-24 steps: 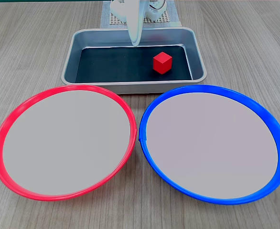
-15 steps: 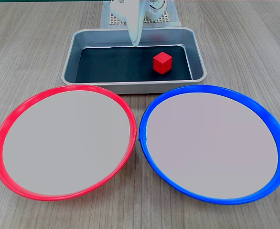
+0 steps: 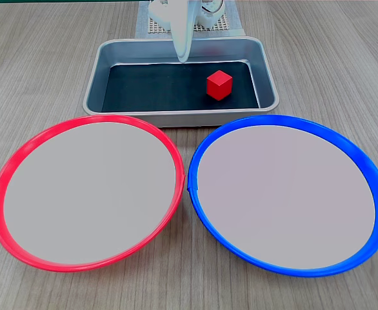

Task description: Move a red block from tray to red dish

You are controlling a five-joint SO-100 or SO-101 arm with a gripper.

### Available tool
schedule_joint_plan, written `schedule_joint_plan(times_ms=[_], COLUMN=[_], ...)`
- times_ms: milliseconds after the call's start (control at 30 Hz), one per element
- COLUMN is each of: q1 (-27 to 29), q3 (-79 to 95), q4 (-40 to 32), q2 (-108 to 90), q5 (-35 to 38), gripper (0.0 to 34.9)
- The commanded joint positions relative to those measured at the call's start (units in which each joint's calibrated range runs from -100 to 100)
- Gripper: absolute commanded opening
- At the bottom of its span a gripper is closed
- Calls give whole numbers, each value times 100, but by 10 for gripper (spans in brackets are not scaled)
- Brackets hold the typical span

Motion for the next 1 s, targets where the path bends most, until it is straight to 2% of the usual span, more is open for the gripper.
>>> schedule_joint_plan(times_ms=[0,333,600,800,900,967], q1=[23,-128,-24,-43,-175,-278], q3=[0,0,-36,-1657,-3059,-3914], q4=[20,-5,36,45,490,903], q2=[-26,-26,85,2141,3761,4597], q5=[-15,15,5,933,1382,1480], gripper=[4,4,4,3,3,40])
